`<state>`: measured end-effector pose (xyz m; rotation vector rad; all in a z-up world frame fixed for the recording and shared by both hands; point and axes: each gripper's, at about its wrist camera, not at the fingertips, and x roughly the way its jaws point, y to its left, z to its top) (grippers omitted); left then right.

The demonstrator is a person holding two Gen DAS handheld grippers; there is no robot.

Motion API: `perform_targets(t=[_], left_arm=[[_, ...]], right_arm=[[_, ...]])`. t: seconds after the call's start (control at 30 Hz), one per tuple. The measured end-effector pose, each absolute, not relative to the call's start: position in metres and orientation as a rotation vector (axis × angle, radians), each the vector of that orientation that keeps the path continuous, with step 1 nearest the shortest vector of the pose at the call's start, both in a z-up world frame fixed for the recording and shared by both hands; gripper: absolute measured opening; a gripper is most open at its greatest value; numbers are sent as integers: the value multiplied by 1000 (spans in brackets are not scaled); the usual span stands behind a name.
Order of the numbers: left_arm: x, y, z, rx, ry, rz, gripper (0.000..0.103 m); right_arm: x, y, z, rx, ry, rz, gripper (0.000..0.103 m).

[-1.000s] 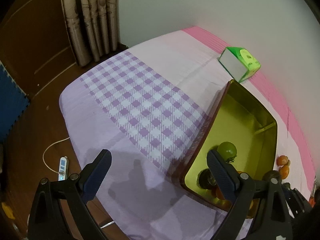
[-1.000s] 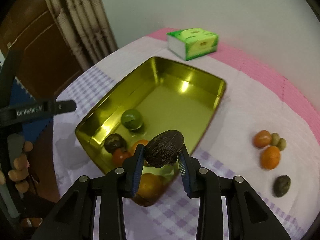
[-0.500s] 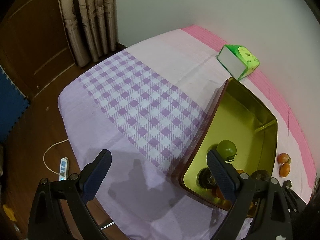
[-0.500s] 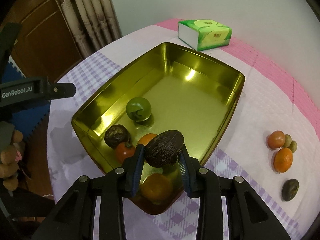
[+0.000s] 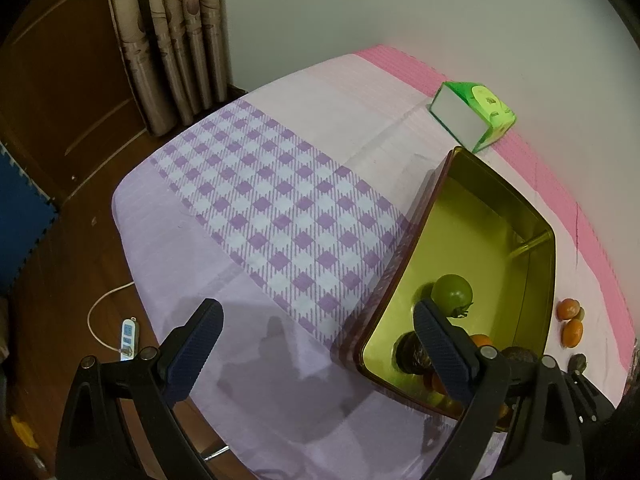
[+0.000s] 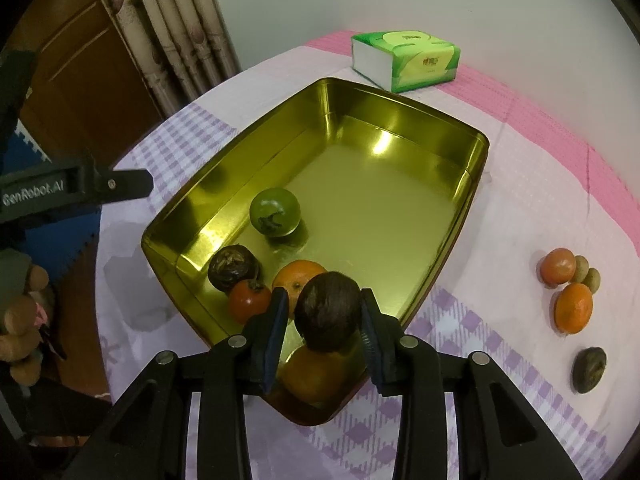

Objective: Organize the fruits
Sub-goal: 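Carry the dark brown fruit into the gold tray and open the right gripper, then move the left gripper to the remaining orange and grasp it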

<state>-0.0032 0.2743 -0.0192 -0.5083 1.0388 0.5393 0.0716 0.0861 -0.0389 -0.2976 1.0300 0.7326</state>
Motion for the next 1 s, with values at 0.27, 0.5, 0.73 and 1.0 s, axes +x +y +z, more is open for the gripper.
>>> perform_targets(t=[0.27,0.5,0.73,1.0], left_arm=[[-2,272,-19,-496,1042,536,94],[0,269,-18,-474,1040,536,94],[3,261,-15,-422,1036,531,94],[9,242,-9,-332,1019,496,94]], right_arm=[[68,62,-17,-211,986,729,62],[75,11,-6,-150,950,623,67],[86,-71,-16,-99,961,436,71],[90,-142,-43,-51,1001,294,74]])
